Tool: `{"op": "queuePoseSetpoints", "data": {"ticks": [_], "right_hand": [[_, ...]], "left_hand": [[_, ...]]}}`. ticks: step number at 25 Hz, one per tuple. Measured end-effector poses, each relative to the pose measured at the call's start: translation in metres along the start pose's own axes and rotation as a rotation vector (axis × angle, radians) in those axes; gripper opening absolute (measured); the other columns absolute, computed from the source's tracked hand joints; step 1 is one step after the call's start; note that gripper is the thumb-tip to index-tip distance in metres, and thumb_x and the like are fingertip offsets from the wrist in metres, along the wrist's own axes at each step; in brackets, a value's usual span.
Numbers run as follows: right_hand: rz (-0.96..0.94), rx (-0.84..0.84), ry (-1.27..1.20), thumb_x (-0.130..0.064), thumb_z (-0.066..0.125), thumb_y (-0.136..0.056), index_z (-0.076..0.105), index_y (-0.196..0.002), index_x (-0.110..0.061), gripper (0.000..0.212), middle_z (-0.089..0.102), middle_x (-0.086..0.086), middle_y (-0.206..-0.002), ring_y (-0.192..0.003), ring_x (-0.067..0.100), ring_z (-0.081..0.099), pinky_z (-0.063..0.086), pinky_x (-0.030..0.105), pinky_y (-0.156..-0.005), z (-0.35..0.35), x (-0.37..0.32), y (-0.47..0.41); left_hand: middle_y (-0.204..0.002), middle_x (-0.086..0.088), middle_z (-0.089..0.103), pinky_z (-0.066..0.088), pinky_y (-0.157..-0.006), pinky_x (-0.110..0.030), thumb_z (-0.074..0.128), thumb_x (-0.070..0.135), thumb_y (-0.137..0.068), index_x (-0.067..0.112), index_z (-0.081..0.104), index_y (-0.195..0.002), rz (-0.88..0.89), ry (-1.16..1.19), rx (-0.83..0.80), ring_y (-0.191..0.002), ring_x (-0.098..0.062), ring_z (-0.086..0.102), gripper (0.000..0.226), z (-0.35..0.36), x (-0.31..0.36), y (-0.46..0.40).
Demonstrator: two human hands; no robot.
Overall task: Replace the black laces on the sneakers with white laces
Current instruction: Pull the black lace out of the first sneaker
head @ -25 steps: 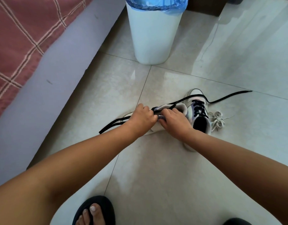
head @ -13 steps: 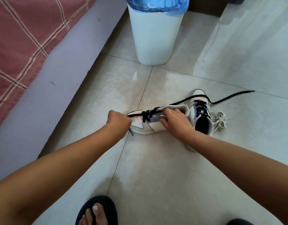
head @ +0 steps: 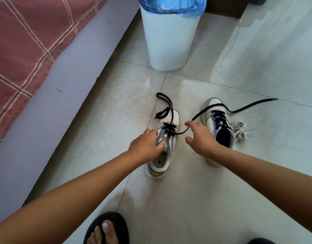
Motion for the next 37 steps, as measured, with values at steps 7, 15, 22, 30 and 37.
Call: {"op": "queuePoseSetpoints", "data": {"ticks": [7,15,22,30,37], "right_hand": [[-0.064,-0.029,-0.004,-0.022,0.054,-0.090,0.059,-0.108,-0.015,0.020,0.047,0.009,-0.118,-0.116,0.028,0.038,0.035,0.034,-0.097,0.029,-0.006,-0.021],[-0.015,-0.002,0.361,-0.022,0.053,-0.089,0.050,-0.106,-0.011,0.021,0.062,0.016,-0.105,-0.096,0.033,0.058,0.042,0.034,-0.074,-0.038,0.011,-0.039],[-0.418,0.326,-0.182,-0.001,0.058,-0.082,0.054,-0.125,-0.009,0.044,0.051,0.009,-0.130,-0.106,0.020,0.055,0.042,0.025,-0.093,-0.103,-0.092,-0.061],[0.105,-0.348,-0.013,-0.020,0.043,-0.095,0.061,-0.086,-0.002,0.027,0.063,0.016,-0.079,-0.064,0.027,0.059,0.051,0.031,-0.060,0.021,-0.040,-0.011],[0.172,-0.172,-0.235,-0.015,0.047,-0.086,0.060,-0.079,-0.005,0.018,0.062,0.013,-0.073,-0.061,0.027,0.057,0.054,0.035,-0.064,0.040,-0.032,-0.002]], "left_hand": [[-0.119,-0.006,0.047,0.043,-0.076,-0.034,0.047,0.025,-0.094,0.018,0.048,-0.125,0.062,-0.092,0.036,-0.105,-0.026,0.052,0.031,-0.003,-0.002,0.001],[-0.115,-0.003,0.046,0.036,-0.068,-0.028,0.041,0.017,-0.095,0.032,0.052,-0.128,0.111,-0.232,0.090,-0.110,-0.022,0.044,0.037,-0.012,-0.012,-0.004],[-0.114,-0.004,0.047,0.033,-0.069,-0.026,0.044,0.031,-0.098,0.031,0.055,-0.128,0.169,-0.184,0.121,-0.110,-0.022,0.042,0.032,-0.011,-0.008,-0.012],[-0.106,-0.012,0.052,0.043,-0.079,-0.037,0.048,0.026,-0.088,0.006,0.057,-0.107,0.177,0.012,0.393,-0.099,-0.030,0.049,0.029,-0.019,-0.011,0.005],[-0.078,-0.010,0.052,0.033,-0.051,-0.028,0.078,0.034,-0.065,0.009,0.062,-0.067,0.235,-0.143,0.490,-0.066,-0.029,0.055,0.030,0.002,0.003,0.021]]}}
Point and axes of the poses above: each hand's wrist, its own y-axis away from the middle knuckle, its own z-axis out of the palm, x = y × z, the point moved 8 cm from there along -y, towards the middle knuckle
